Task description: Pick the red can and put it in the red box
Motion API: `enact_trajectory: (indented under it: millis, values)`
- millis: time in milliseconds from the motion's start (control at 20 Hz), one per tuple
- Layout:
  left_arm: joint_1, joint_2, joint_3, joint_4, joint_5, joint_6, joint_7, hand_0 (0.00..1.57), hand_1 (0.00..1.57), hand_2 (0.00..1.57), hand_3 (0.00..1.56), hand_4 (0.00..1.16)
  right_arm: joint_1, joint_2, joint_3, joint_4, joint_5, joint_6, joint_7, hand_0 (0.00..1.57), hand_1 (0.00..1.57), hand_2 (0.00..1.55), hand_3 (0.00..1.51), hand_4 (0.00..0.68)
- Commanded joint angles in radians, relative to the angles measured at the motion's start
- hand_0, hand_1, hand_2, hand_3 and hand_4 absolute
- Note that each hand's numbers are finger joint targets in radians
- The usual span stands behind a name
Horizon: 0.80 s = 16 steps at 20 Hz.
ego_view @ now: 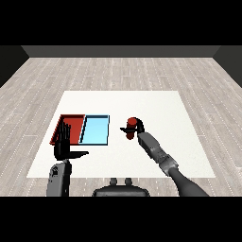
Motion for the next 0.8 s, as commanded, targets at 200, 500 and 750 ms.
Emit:
enact_trajectory:
  millis: [200,500,750]
  values:
    - [0.067,0.023,0.029,-0.023,0.063,-0.069,-0.030,0.00,0.00,0.00,0.00,0.00,0.027,0.003,0.038,-0.069,-0.017,-0.028,-0.079,1.49,1.49,1.45,1.39,0.558]
    - [0.006,0.003,-0.044,-0.039,-0.035,-0.006,0.021,0.00,0.00,0.00,0.00,0.00,0.094,-0.064,0.011,-0.224,0.064,0.003,-0.046,1.54,1.54,1.46,1.39,0.580]
    - [-0.004,-0.044,-0.126,-0.032,-0.100,0.021,0.023,0.00,0.00,0.00,0.00,0.00,0.165,-0.166,0.059,-0.502,0.096,-0.017,0.066,1.52,1.52,1.46,1.38,0.557]
